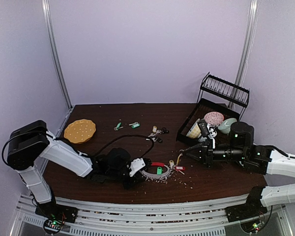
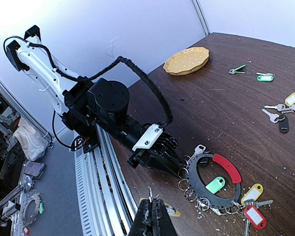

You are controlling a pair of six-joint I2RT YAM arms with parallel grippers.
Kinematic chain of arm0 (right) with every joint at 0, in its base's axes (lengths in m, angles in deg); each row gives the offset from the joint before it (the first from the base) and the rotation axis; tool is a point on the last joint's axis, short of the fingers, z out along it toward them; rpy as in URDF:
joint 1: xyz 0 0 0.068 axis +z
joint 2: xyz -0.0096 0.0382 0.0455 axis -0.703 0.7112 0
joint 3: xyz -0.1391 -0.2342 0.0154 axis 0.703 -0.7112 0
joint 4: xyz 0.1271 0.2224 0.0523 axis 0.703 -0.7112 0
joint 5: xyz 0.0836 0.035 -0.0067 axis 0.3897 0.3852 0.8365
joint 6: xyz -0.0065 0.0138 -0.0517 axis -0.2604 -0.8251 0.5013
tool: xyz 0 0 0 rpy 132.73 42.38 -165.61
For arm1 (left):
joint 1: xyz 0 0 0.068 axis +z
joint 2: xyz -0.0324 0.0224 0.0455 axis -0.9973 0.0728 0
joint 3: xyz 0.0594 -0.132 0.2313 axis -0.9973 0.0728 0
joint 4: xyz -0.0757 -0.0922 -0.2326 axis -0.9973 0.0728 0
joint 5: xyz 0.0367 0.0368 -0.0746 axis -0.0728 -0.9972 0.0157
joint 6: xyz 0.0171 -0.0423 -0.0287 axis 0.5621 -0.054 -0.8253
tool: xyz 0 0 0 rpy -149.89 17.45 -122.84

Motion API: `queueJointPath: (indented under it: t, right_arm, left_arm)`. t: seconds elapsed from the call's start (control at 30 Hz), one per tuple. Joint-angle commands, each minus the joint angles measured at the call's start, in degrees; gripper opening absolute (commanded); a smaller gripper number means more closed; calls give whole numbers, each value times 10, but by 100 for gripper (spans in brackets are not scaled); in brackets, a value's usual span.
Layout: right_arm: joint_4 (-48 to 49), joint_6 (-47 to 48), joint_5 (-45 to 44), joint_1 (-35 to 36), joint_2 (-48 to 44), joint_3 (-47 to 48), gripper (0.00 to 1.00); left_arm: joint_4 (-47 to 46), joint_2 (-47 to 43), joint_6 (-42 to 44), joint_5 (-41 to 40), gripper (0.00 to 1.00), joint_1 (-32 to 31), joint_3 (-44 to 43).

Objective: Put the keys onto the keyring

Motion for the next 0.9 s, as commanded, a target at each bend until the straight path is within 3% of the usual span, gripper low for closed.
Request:
queueJointPath:
  t: [0.0, 0.27, 0.63, 0.87]
  right_arm:
    - [18, -4, 10, -2, -2, -1, 0]
    - [14, -3, 6, -2, -4, -1, 0]
    - [17, -1, 13, -3, 5, 3, 0]
    - [-3, 13, 7, 4, 45, 15, 0]
  left_arm:
    - [-51, -17, -6, -12, 21, 2, 18]
    - [-63, -36, 8, 2, 1, 2, 28]
    - [-10, -58, 55, -66, 0, -4, 5]
    - [30, -107, 151, -214, 0, -73, -47]
